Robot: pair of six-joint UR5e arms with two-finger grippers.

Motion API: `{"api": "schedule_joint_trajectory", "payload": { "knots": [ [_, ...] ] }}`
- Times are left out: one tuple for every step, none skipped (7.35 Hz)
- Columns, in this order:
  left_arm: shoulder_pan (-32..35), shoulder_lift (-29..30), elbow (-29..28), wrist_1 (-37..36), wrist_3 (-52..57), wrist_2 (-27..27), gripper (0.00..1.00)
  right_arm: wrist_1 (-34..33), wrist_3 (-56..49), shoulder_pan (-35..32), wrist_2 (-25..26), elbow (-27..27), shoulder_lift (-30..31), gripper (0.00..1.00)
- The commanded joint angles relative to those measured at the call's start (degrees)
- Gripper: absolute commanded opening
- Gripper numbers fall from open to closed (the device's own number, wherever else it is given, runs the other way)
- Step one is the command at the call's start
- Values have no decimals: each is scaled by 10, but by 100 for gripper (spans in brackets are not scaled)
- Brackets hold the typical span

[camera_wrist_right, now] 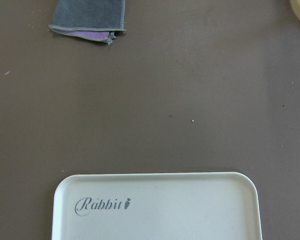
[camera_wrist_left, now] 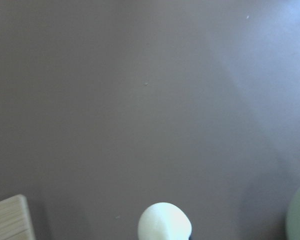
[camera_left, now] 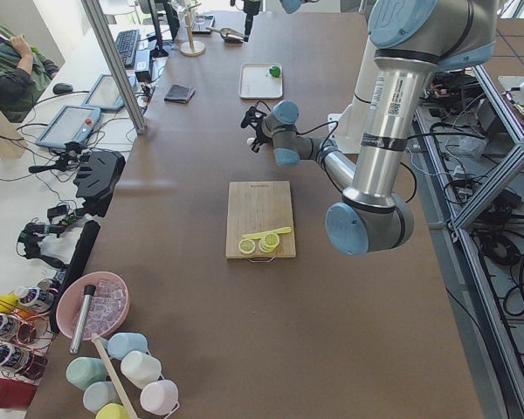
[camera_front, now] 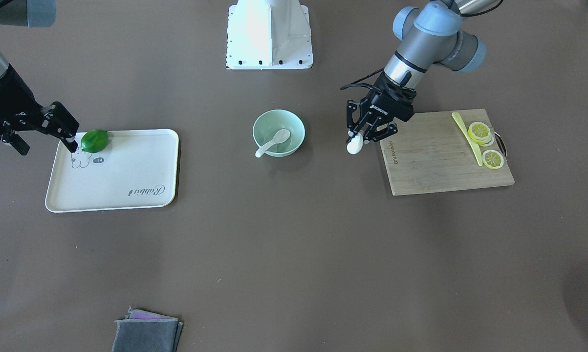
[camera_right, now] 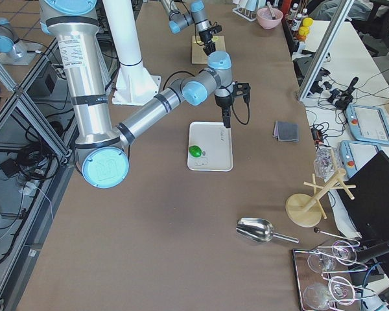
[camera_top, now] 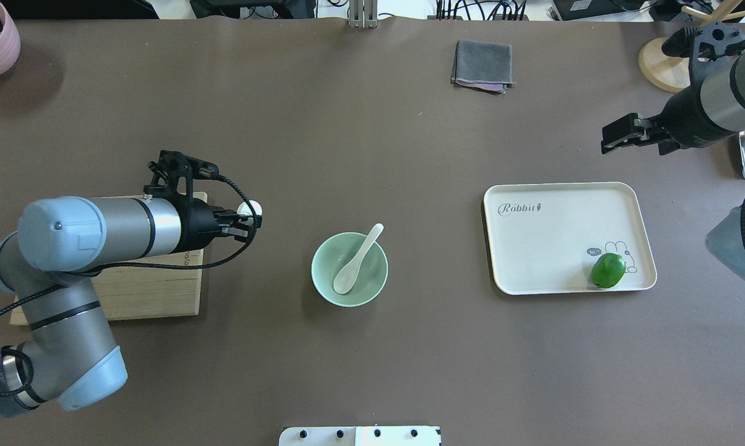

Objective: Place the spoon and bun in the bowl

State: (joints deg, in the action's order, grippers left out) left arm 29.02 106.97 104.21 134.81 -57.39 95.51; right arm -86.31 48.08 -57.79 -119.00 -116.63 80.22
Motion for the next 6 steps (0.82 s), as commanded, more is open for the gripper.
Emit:
{"api": "schedule_joint_trajectory", "payload": {
  "knots": [
    [-80,75,-28,-2,-41,-76,27,0,-3,-1,-1,0,4,100],
    [-119,94,-37,-2,-42,-119,31,0,-4,-3,-1,0,4,100],
    [-140,97,-39,-2,-41,-141,45,0,-4,-4,-1,0,4,100],
    [-140,98,-43,-1,-41,-141,67,0,-4,-4,-1,0,4,100],
    [-139,97,-42,-1,-41,-141,76,0,-4,-4,0,0,3,100],
    [-139,97,-43,-1,-40,-141,86,0,-3,-4,-1,-1,3,100]
  ]
}}
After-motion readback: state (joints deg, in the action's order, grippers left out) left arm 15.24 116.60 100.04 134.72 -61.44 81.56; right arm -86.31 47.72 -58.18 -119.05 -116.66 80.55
